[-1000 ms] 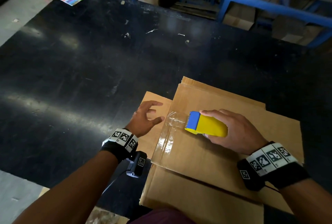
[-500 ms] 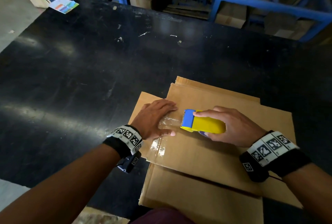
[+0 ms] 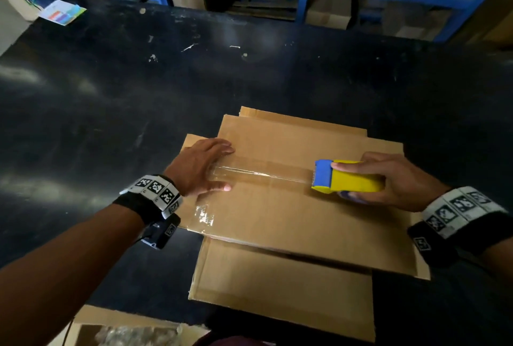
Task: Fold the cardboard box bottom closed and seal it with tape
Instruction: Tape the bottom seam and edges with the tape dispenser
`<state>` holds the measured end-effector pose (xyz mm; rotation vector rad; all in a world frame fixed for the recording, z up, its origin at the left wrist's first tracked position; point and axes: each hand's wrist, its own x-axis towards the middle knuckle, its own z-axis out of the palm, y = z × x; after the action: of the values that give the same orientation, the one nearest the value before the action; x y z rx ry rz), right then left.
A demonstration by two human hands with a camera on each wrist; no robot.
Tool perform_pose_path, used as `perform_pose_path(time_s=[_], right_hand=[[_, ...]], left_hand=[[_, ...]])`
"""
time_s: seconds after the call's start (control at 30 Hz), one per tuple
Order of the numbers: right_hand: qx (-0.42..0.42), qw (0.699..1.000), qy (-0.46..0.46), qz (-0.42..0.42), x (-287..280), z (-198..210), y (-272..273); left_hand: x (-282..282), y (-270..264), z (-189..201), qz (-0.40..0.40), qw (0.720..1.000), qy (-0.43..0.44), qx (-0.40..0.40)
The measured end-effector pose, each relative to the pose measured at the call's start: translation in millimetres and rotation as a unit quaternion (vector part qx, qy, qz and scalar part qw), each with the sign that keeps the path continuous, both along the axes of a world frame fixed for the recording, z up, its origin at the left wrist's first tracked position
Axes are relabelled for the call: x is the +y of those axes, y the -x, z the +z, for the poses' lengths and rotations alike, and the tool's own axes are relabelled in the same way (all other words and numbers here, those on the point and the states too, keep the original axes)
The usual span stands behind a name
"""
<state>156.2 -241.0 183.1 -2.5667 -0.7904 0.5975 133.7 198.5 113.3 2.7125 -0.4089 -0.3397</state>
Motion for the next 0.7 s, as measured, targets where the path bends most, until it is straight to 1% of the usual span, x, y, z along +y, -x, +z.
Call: perform_pose_path(time_s=[0.1, 0.17, 0.23, 0.33, 0.4, 0.47, 0.57, 0.63, 0.7], right_hand=[[-0.034, 0.999, -0.011, 0.004, -1, -14, 1], [-0.061, 0.998, 0.001, 0.018, -2, -19, 1], [-0.080, 0.997, -0.003, 0.019, -3, -22, 2], [-0.094, 0.995, -0.025, 0.013, -4, -24, 2], [-0.097, 0.994, -0.043, 0.014, -5, -24, 2], [-0.095, 0.993, -0.061, 0.021, -7, -25, 1], [-0.082, 0.992, -0.089, 0.031, -14, -26, 0], [-0.068, 0.991, -0.107, 0.034, -26, -23, 1], [-0.068, 0.992, -0.103, 0.036, -47, -20, 2]], left_hand=[[-17, -3, 12, 0.001, 0.998, -0.061, 0.002], [-44, -5, 20, -0.008, 0.996, -0.088, -0.006], [-84, -4, 25, -0.028, 0.997, -0.074, -0.007], [-150, -3, 22, -0.051, 0.997, -0.056, 0.015], [-178, -5, 18, -0.050, 0.996, -0.064, 0.028], [-189, -7, 16, -0.035, 0.995, -0.088, 0.026], [-191, -9, 16, -0.017, 0.994, -0.105, 0.018], [-191, -9, 19, -0.018, 0.994, -0.110, 0.024], [-193, -9, 21, -0.021, 0.993, -0.111, 0.032]])
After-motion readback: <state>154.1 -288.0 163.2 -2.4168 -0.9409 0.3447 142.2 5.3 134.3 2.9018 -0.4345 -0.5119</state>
